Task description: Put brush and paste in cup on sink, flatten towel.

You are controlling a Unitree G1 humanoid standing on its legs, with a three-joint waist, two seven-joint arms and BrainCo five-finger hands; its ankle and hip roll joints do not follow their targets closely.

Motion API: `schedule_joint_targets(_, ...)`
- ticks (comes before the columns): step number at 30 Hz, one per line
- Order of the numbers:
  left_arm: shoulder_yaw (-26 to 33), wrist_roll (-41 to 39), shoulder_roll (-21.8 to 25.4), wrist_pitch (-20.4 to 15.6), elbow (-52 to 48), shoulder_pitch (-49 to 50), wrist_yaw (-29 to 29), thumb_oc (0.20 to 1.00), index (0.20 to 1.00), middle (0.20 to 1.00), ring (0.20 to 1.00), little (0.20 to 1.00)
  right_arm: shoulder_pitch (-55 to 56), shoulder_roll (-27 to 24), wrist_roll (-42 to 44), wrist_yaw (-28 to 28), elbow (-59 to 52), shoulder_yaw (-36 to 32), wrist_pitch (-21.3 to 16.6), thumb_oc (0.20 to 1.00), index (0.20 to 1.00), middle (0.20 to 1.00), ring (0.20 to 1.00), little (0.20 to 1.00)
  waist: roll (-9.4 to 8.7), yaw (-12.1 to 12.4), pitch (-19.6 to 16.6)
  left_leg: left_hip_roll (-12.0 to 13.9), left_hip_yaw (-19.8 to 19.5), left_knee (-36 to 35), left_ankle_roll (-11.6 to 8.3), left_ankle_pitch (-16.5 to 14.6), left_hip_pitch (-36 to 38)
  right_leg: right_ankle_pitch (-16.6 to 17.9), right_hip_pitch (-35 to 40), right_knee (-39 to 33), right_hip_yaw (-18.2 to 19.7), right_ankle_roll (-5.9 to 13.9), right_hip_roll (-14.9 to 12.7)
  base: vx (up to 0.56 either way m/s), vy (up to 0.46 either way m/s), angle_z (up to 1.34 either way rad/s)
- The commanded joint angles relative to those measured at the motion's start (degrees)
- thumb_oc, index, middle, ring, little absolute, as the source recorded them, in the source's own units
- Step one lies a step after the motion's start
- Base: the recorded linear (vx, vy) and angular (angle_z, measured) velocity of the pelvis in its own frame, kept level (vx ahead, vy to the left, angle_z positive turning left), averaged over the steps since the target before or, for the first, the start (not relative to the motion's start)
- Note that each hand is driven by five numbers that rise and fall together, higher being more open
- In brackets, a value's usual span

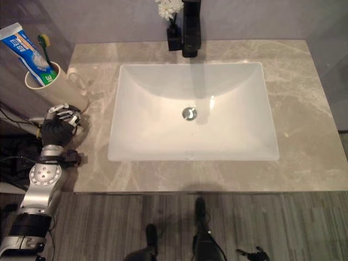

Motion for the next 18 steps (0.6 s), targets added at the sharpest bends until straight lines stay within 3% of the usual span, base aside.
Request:
schedule_joint_targets(1, 0.2, -2.1, 2.7, 0.4, 0.7, 4.1, -1.6, 0.200, 0.200, 0.200, 0.200, 0.200, -0.5, 0.3, -1.1, 0.4, -0.3, 0.5, 1.0, 1.000, 1.000, 1.000, 1.000, 1.000, -0.27, -0.3, -0.4, 1.9, -5.2, 0.3, -1.08, 3.9, -4.7, -4.8, 5.2, 0.2, -0.8, 4.01, -3.4, 0.00, 0.000, 0.00)
schedule_joint_targets(9, 4.0, -2.6, 2.6, 0.3, 1.2, 8.1, -1.0, 0.200, 0.200, 0.200, 0.200, 0.200, -0.9, 0.5, -1.5, 0.5, -0.8, 0.9, 0.8, 1.000, 1.000, 1.000, 1.000, 1.000, -0.46, 0.3, -0.4, 2.0, -5.4, 0.3, -1.14, 4.1, -5.1, -4.9, 5.1, 0.2, -1.0, 4.00, -3.4, 0.00, 0.000, 0.00)
schedule_joint_targets(18, 3.4, -0.8, 4.5, 0.0, 4.3, 3.5, 1.7, 0.200, 0.200, 0.200, 0.200, 0.200, -1.1, 0.8, -2.0, 0.4, -0.9, 2.4, 0.9, 1.000, 1.000, 1.000, 1.000, 1.000, -0.84, -0.1, 0.2, 2.2, -5.2, 0.3, -1.24, 4.4, -6.2, -4.6, 4.0, 0.2, -1.0, 4.08, -3.2, 0.00, 0.000, 0.00)
